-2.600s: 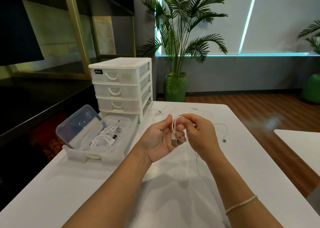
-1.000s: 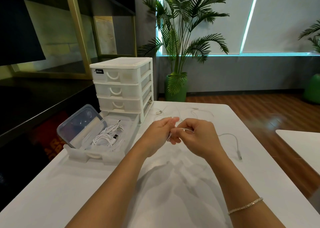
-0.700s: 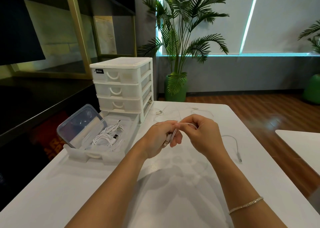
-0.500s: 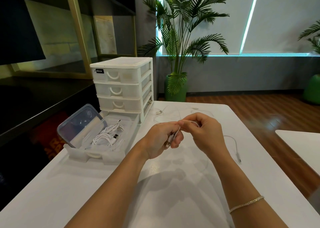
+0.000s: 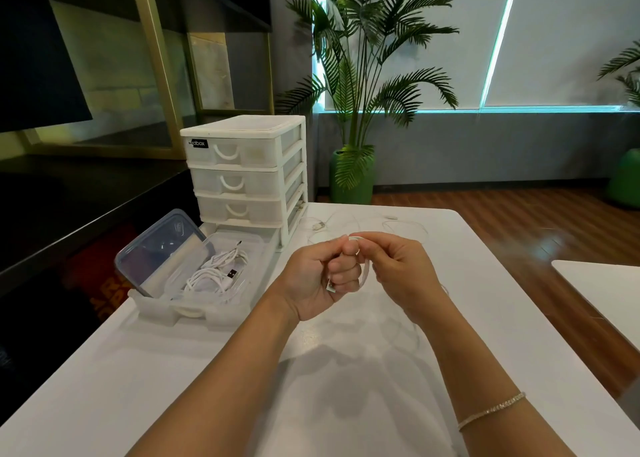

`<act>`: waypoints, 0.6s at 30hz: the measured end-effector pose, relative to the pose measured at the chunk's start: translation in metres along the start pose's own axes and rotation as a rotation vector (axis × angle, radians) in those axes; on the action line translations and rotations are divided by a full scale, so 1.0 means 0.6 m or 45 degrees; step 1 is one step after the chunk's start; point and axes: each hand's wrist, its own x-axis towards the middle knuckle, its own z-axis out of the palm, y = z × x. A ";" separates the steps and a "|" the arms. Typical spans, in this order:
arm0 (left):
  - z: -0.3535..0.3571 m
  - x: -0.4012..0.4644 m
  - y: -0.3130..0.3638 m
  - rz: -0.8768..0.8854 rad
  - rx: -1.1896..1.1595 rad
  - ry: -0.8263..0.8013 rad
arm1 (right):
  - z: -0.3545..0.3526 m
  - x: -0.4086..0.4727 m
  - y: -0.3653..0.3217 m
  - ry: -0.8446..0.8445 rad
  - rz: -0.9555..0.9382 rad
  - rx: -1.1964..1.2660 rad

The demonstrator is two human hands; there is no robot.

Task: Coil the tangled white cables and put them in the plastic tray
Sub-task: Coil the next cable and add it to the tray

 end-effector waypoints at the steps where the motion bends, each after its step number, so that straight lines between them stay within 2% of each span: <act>1: 0.002 0.001 -0.003 -0.004 -0.012 0.014 | 0.000 0.000 0.001 0.025 0.007 -0.020; 7: 0.013 0.005 -0.011 -0.024 -0.033 0.011 | 0.000 0.002 0.002 0.154 0.043 -0.141; 18: 0.013 0.004 -0.005 -0.008 -0.068 0.017 | 0.006 0.000 -0.001 0.205 -0.060 -0.155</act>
